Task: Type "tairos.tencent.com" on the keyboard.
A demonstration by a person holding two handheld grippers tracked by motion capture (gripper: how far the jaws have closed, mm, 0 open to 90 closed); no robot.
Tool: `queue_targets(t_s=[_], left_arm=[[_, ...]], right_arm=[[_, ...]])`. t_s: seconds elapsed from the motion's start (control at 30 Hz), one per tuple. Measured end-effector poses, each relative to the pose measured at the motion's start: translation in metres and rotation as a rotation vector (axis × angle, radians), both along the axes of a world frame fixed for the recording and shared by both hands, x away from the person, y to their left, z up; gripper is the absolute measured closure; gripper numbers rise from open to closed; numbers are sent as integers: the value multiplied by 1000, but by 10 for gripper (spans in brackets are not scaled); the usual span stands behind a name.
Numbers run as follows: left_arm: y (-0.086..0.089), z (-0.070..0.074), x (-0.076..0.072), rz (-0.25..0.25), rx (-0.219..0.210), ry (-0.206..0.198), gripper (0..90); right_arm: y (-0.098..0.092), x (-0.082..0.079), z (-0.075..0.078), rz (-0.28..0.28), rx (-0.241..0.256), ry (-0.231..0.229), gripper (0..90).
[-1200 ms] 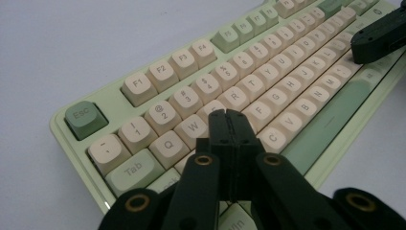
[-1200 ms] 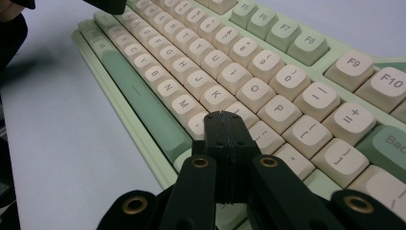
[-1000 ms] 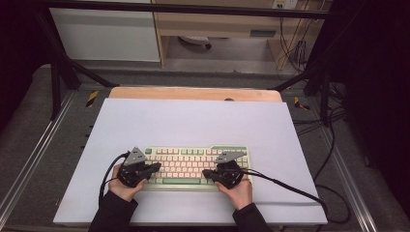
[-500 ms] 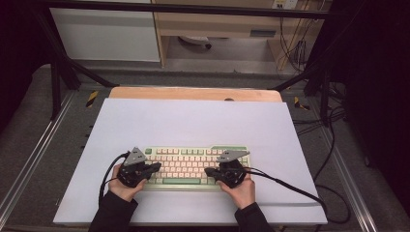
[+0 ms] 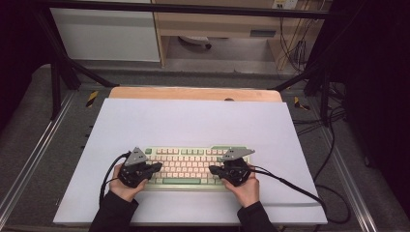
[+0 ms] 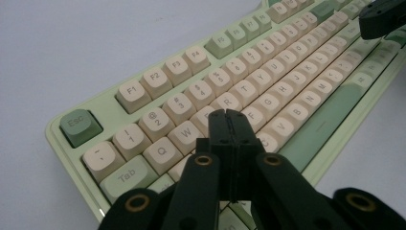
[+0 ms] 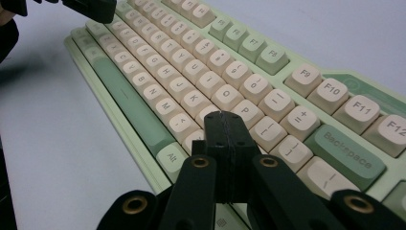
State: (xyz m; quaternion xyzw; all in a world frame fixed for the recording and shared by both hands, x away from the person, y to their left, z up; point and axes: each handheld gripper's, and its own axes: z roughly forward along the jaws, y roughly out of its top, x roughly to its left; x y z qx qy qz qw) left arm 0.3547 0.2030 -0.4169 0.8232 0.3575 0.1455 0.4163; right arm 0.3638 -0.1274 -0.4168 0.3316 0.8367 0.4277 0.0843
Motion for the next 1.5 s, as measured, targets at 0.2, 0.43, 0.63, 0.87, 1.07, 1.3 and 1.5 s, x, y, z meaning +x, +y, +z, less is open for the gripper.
queue_targets(t_s=[0.2,0.43,0.63,0.87,1.07,1.3,1.5], left_arm=[[-5,1,-1,-7,4,-5,899],[-16,3,0,-18,13,-8,899],[-27,2,3,-30,27,-7,899],[-38,3,8,-36,34,-8,899],[-42,2,13,-29,38,-6,899],[-48,0,19,-22,47,-4,899],[-53,-3,23,-8,48,0,899]], right_arm=[[-3,1,-1,-9,1,-1,900],[-3,1,-1,-8,-2,1,900],[-3,1,-2,-5,-3,3,900],[-3,1,-1,-3,-2,2,900],[-3,1,-1,-1,-3,1,900],[-3,0,-2,0,-4,9,900],[-3,0,-1,-1,0,6,900]])
